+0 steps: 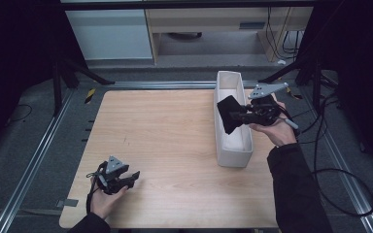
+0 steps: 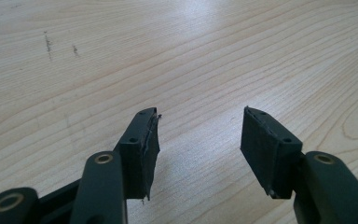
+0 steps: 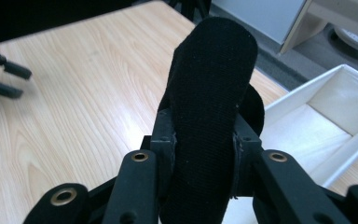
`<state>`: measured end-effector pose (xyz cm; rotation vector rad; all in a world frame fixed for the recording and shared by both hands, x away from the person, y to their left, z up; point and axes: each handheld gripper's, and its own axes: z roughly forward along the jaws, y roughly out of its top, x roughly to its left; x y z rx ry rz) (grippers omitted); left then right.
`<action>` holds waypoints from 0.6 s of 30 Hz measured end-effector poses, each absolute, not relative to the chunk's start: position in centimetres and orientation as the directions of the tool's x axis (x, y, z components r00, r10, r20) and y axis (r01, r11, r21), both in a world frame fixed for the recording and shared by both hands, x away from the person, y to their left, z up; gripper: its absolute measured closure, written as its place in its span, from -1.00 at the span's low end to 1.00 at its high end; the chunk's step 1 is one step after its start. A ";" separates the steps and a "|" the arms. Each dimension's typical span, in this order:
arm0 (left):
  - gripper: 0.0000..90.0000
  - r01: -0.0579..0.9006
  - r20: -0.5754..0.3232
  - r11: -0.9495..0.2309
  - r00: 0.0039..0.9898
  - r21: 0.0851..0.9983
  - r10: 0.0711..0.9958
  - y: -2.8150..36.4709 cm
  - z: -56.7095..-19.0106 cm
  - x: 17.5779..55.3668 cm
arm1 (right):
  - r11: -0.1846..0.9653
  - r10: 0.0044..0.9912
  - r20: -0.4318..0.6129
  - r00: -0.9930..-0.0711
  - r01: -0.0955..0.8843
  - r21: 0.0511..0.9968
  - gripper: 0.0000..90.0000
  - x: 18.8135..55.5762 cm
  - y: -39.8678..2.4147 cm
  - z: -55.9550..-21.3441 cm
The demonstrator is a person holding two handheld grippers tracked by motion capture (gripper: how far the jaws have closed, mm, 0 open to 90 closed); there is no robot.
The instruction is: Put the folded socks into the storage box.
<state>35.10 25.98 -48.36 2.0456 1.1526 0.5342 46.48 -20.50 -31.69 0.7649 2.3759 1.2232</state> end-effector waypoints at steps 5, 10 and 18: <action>0.01 0.562 0.007 -0.346 0.518 0.751 0.855 26.0 -48.4 35.1 | 0.530 0.577 -0.088 -0.812 0.290 0.797 0.53 47.1 -21.2 -32.0; 0.02 0.559 0.011 -0.352 0.522 0.751 0.853 25.9 -48.4 35.1 | 0.588 0.533 -0.092 -0.841 0.289 0.756 0.53 47.6 -21.8 -33.0; 0.02 0.561 0.018 -0.364 0.528 0.744 0.849 25.8 -48.5 35.2 | 0.675 0.467 -0.103 -0.878 0.279 0.683 0.53 47.9 -22.5 -35.2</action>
